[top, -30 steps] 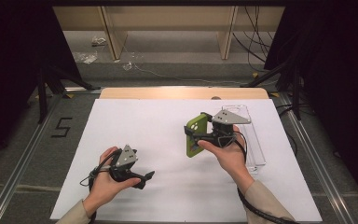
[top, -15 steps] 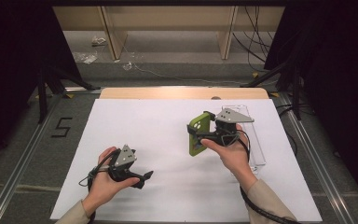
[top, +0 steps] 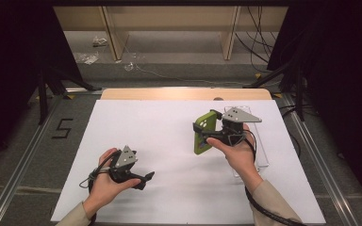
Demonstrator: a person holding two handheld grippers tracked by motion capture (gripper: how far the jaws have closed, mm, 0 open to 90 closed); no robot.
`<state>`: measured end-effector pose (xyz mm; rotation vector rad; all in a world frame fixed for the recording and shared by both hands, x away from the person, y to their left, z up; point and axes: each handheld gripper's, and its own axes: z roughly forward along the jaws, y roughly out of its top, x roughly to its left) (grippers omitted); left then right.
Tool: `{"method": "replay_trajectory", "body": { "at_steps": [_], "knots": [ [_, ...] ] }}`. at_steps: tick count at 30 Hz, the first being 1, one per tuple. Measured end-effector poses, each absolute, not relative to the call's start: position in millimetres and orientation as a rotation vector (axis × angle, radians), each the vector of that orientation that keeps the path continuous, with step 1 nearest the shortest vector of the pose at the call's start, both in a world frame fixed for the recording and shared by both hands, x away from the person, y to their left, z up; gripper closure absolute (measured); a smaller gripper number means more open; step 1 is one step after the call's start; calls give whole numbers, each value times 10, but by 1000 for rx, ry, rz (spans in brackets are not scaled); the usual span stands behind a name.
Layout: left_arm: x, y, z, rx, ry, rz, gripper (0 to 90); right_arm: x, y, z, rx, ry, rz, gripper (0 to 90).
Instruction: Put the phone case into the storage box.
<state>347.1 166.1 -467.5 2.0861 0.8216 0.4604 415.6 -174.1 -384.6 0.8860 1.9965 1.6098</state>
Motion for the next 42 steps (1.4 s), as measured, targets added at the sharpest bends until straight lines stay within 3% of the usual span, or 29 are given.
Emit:
{"method": "replay_trajectory", "body": {
  "at_steps": [42],
  "knots": [
    [3478, 1677, -4671, 2079, 830, 466, 2, 4207, -2038, -3717, 937, 1887, 1609, 171]
  ]
}}
